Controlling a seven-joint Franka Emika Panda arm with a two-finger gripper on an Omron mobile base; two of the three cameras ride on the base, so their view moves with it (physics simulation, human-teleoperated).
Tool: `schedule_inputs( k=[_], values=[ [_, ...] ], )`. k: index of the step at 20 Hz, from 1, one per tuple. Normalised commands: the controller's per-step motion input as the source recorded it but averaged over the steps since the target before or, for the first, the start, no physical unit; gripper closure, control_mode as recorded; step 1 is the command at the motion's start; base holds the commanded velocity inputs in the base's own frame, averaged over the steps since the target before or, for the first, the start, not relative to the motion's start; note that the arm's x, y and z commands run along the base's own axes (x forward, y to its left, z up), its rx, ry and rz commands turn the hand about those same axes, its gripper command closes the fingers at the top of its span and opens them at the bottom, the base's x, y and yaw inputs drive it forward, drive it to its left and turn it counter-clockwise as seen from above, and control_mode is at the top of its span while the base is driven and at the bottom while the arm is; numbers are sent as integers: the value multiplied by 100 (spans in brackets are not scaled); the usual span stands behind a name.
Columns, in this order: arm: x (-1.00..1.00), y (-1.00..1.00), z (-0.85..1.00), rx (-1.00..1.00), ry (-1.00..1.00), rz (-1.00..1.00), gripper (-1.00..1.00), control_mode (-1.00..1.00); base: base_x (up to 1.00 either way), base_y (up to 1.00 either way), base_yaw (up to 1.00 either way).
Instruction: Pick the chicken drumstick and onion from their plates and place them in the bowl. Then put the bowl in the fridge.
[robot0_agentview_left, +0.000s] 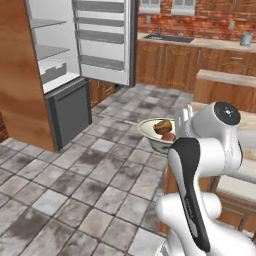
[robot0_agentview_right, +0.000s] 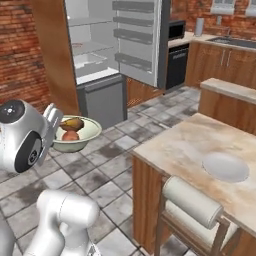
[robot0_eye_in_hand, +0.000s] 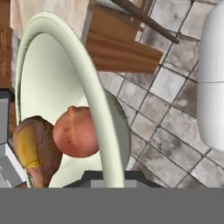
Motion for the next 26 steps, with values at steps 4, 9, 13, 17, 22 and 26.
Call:
schedule_inputs(
  k=[4,9,13,17,22,26],
  values=[
    [0,0,0,0,0,0,100,100,73,46,6],
    [0,0,0,0,0,0,100,100,74,58,0],
    [0,0,0,0,0,0,100,100,80,50,2],
    [0,0,0,0,0,0,100,100,93,27,0],
    [0,0,0,0,0,0,100,100,94,9,0],
    [0,0,0,0,0,0,100,100,94,0,0]
  ],
)
